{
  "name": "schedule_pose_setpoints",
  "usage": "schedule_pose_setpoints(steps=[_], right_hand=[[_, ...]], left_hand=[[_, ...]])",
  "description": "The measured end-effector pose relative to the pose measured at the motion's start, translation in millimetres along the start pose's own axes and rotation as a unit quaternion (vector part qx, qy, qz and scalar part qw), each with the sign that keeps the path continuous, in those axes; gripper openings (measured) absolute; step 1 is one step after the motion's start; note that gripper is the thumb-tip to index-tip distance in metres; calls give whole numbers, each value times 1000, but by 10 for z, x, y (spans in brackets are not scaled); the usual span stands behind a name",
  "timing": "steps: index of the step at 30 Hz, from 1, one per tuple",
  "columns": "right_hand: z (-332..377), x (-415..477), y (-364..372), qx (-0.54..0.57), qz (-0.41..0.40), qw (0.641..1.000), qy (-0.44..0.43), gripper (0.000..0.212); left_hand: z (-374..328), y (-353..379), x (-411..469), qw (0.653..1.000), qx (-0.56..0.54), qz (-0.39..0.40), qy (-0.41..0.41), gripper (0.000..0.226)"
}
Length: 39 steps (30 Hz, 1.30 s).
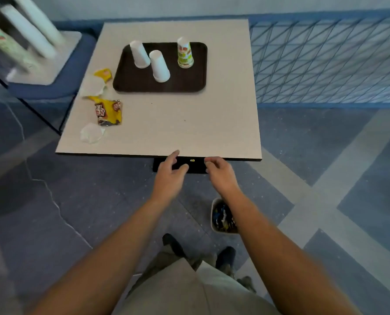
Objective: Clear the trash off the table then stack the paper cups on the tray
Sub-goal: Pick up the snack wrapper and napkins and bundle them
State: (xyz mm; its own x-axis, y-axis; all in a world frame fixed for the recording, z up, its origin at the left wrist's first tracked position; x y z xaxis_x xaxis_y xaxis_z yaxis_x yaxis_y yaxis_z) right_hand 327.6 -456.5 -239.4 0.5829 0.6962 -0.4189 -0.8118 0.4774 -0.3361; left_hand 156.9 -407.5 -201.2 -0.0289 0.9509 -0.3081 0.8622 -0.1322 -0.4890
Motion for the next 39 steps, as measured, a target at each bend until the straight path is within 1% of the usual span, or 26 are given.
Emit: schedule_pose_setpoints(steps=[5,9,14,18,23,27,31,34,36,39], right_hand=[[549,-79,611,16,49,998,-27,22],[898,-48,1202,-5,72,997,-41,24],[1294,128,2044,-28,72,996,-52,26],[1460,224,2555,-47,69,995,-53,28],[1680,327,2982,-80,64,993,-66,28],[1933,547,3203,-137,56,985,-93,40],[2124,879,3433,-205,73,965,-145,54],[2201,1161,3638,-255,91,945,-182,59],[2233,1344,3778,-307,105,926,-191,62],[2267,1528,3957,-393,125,888,-204,65]], left_hand=[[89,-681,261,997,-45,-47,-28,60],[247,-1236,681,995,-62,-76,-34,54],[436,-1967,1408,994,-55,-85,-35,53],[522,-2470,1875,992,-55,-100,-46,52],[552,-2821,2314,992,-52,-102,-45,54],[535,-2884,2616,991,-68,-100,-58,54],[542,-2846,2928,991,-66,-93,-76,49],[536,-2827,3191,991,-51,-91,-86,49],[525,-2796,3340,991,-42,-82,-98,48],[494,-2751,3516,991,-34,-71,-107,46]])
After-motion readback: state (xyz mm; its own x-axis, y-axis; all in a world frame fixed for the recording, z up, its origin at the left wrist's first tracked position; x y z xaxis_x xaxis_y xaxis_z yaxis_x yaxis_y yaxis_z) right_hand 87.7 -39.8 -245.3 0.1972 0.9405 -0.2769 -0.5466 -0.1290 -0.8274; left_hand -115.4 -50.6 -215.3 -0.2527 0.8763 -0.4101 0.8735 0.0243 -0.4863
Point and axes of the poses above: each hand's wrist, its own x-axis towards the middle knuckle, its own y-axis out of the palm, z = x × y, the point moved 5 cm from there along x, towards the middle knuckle, and after that the axes turned 13 degrees about -z, right-handed, at the moved point
